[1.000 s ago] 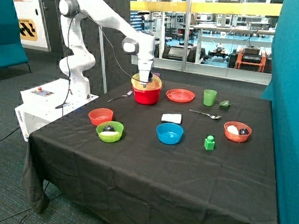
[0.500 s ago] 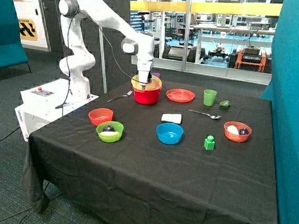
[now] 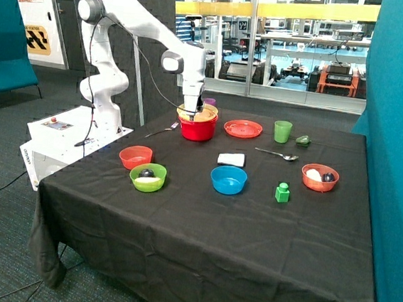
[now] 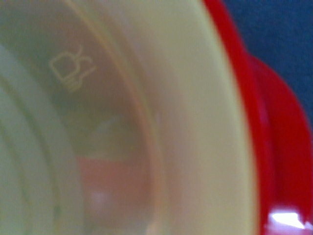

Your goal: Hide the teddy bear in the red bowl

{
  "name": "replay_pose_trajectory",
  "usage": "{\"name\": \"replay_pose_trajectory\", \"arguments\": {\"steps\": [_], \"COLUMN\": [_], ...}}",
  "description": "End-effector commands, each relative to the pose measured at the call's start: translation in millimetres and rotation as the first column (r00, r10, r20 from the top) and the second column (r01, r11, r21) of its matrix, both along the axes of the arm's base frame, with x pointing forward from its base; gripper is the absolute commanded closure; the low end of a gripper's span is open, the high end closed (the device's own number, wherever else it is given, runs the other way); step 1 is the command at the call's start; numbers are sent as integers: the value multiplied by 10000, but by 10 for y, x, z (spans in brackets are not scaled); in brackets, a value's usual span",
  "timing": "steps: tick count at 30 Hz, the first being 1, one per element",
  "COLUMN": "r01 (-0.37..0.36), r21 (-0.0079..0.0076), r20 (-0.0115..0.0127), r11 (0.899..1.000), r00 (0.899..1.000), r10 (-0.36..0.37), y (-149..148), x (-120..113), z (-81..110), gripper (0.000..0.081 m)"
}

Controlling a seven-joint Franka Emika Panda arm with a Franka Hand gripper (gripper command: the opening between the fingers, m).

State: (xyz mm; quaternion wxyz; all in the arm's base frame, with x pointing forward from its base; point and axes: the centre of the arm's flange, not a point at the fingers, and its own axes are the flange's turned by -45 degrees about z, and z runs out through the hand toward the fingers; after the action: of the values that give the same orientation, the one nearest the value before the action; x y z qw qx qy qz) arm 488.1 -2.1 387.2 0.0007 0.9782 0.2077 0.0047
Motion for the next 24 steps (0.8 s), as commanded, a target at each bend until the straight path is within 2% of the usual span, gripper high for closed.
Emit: {"name": "replay_pose_trajectory", "arguments": {"steps": [1,15,21,24], "r01": [297,898,1031,1211], "r21": [-5,-5,-5,-5], "r20": [-94,-94,-94,-94], "r11": [9996,9960,9947,9926], "r00": [9995,9959,9946,9926], "r10": [-297,-898,-1031,-1211], "y": [-216,-481,-486,-489], "x": [17,-7,-23,-28], "z": [188,607,664,667], "gripper": [118,150,191,172]}}
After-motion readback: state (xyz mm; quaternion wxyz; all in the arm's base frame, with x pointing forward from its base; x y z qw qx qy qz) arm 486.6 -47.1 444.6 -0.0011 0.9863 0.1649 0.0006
